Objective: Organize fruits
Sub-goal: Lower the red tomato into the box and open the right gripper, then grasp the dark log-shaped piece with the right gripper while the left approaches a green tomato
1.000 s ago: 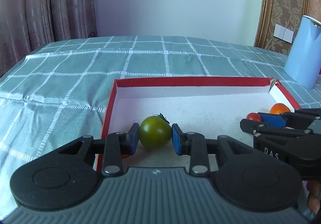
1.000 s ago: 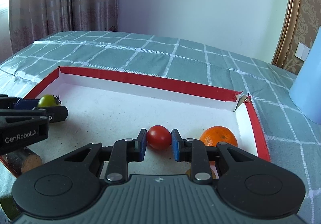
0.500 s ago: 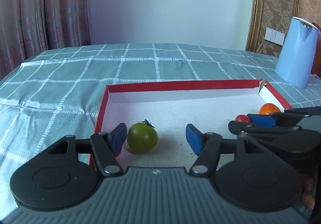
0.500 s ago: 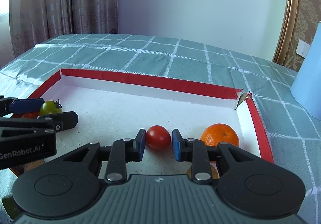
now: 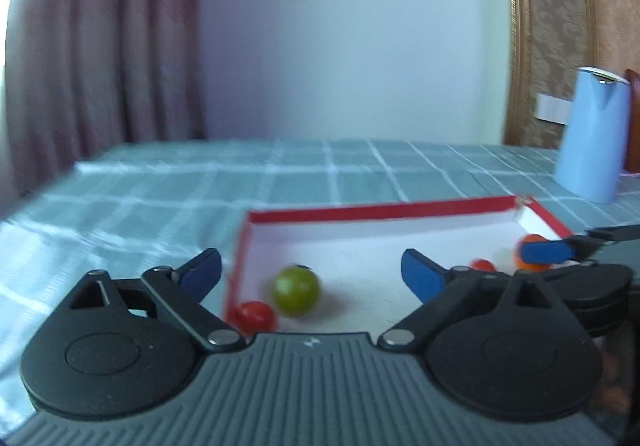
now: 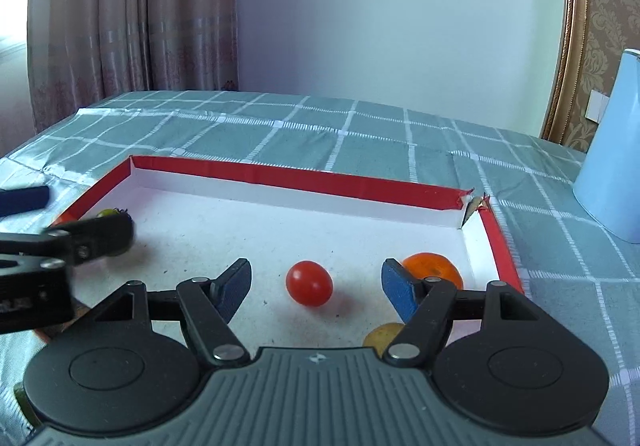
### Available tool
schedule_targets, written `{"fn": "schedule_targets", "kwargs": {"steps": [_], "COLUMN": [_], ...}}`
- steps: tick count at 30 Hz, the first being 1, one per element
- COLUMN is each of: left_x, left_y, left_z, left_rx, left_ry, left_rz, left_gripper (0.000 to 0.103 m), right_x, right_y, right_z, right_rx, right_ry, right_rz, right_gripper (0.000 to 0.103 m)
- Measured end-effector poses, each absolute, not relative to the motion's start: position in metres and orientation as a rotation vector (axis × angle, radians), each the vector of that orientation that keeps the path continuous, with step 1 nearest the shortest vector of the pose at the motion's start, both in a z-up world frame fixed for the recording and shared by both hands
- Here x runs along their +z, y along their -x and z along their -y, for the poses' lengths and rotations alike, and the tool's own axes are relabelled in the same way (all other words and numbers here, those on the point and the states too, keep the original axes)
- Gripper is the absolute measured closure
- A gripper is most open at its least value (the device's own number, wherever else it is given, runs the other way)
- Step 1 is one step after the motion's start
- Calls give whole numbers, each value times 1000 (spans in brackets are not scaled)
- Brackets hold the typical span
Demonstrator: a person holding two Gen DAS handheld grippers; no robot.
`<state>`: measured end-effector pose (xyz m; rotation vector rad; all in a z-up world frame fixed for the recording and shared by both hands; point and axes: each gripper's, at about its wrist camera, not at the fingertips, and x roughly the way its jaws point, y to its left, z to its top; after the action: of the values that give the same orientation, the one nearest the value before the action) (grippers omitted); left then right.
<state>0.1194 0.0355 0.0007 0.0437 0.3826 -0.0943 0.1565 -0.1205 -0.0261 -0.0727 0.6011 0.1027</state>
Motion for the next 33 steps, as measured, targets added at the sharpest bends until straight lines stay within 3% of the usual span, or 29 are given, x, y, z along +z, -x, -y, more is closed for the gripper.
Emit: {"fn": "schedule_targets", "kwargs": {"steps": [18,30,33], "left_x": [-5,-15,-15], "left_y": [-58,-45,-45], "left_z": [-87,-81,-82], "left_rx": [-74,-137,-139], "left_ry": [75,4,8], "left_rz": [-379,-432,-431], "left_gripper": [1,0,0], "right_x": [-13,-17,-15], "right_y": [-115,-56,-41], "right_z": [155,165,170], "right_rx": [115,170,165], "right_ry": [-104,-103,-118], "right_rz": [-564,-525,-490], "right_gripper": [31,30,23]}}
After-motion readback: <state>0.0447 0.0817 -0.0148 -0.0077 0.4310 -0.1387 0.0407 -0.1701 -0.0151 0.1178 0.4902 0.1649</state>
